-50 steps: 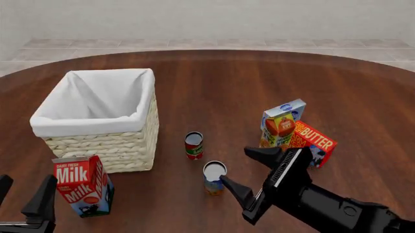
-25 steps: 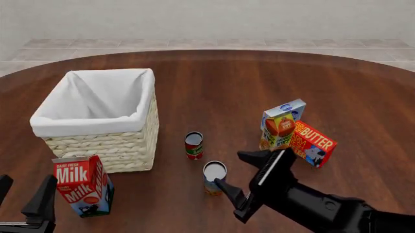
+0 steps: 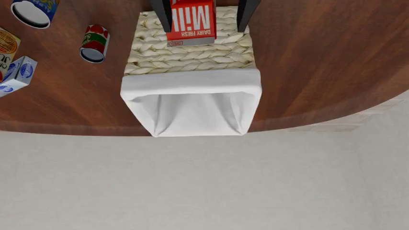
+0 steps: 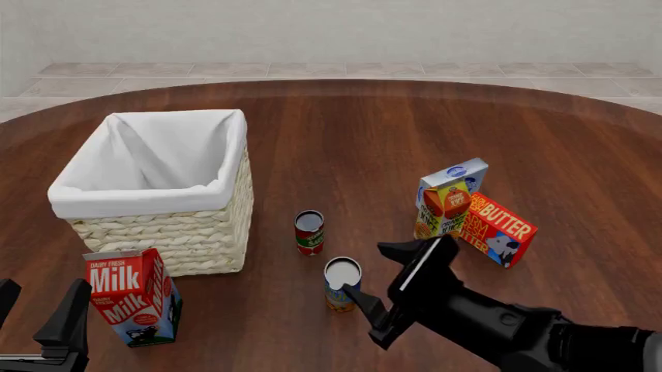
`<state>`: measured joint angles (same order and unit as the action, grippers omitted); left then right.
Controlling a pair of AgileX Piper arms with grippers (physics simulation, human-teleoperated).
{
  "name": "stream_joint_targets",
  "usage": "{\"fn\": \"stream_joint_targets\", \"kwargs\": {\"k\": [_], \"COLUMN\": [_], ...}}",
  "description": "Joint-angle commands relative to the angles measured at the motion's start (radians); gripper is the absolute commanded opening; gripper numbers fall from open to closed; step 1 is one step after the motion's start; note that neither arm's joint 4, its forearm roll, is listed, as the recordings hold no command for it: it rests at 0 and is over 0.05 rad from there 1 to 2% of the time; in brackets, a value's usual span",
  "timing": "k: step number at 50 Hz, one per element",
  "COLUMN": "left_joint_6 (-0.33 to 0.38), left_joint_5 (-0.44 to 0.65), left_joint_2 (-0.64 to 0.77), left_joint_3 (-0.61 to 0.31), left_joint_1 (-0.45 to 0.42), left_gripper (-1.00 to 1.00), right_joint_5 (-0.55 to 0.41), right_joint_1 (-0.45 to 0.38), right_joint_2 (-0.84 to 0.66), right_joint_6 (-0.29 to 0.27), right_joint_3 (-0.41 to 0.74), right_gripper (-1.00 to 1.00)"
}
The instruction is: Pick up the alphabet soup and the tomato sauce, and put them in the basket.
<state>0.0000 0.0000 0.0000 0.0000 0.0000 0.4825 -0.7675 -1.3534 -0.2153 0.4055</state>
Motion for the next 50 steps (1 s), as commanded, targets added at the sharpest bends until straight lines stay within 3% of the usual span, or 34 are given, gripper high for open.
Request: {"fn": "stream_joint_targets", "kwargs": {"k": [1,50], "left_joint_6": [0.000,0.000], "left_joint_5": [0.000,0.000], "left_joint_2": [0.000,0.000], "left_joint_3": [0.000,0.000], "left_joint_1": [0.000,0.000], "left_gripper": [1.00,1.00], "right_joint_5": [0.009,0.055], "right_joint_1": [0.019,0.007], "right_joint_2": [-0.060,-0.223], "right_joint_6": [-0.015,-0.018], "right_joint_3": [0.017,0.074], "right_gripper": [1.00,1.00]}}
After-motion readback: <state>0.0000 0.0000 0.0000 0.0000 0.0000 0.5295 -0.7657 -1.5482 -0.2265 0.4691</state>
